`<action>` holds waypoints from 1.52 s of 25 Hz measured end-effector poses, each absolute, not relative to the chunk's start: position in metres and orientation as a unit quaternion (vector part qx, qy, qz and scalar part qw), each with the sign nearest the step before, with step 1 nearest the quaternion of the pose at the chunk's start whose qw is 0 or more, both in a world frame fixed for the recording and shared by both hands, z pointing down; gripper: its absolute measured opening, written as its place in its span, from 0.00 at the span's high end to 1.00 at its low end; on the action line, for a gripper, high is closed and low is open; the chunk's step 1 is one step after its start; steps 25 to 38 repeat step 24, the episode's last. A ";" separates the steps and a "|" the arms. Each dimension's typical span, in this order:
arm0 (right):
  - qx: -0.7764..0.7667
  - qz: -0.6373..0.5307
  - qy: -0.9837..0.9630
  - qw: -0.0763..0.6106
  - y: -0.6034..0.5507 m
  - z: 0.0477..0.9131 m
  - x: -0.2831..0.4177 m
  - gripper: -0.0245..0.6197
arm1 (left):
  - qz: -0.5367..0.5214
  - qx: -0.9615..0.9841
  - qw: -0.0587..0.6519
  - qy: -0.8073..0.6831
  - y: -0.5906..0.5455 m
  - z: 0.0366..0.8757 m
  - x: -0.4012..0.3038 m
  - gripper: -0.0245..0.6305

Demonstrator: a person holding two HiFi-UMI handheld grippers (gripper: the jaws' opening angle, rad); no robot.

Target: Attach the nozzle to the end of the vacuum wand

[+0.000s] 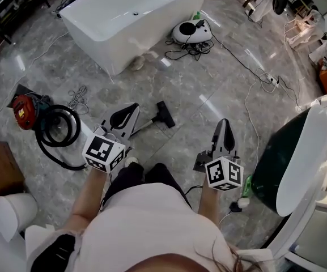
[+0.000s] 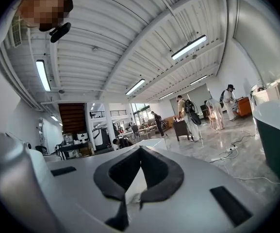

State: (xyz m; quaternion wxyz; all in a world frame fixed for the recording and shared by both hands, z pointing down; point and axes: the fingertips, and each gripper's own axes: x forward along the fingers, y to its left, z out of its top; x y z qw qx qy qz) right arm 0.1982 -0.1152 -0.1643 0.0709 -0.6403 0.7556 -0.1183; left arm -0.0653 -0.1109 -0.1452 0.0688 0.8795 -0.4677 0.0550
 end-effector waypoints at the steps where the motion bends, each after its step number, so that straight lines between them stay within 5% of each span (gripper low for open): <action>1: -0.641 -0.118 0.755 0.072 -0.116 -0.165 0.199 0.94 | 0.054 0.879 0.070 -0.468 -0.112 -0.145 -0.066 0.95; 38: -0.644 -0.151 0.746 0.076 -0.115 -0.153 0.209 0.94 | 0.070 0.870 0.069 -0.483 -0.110 -0.141 -0.081 0.95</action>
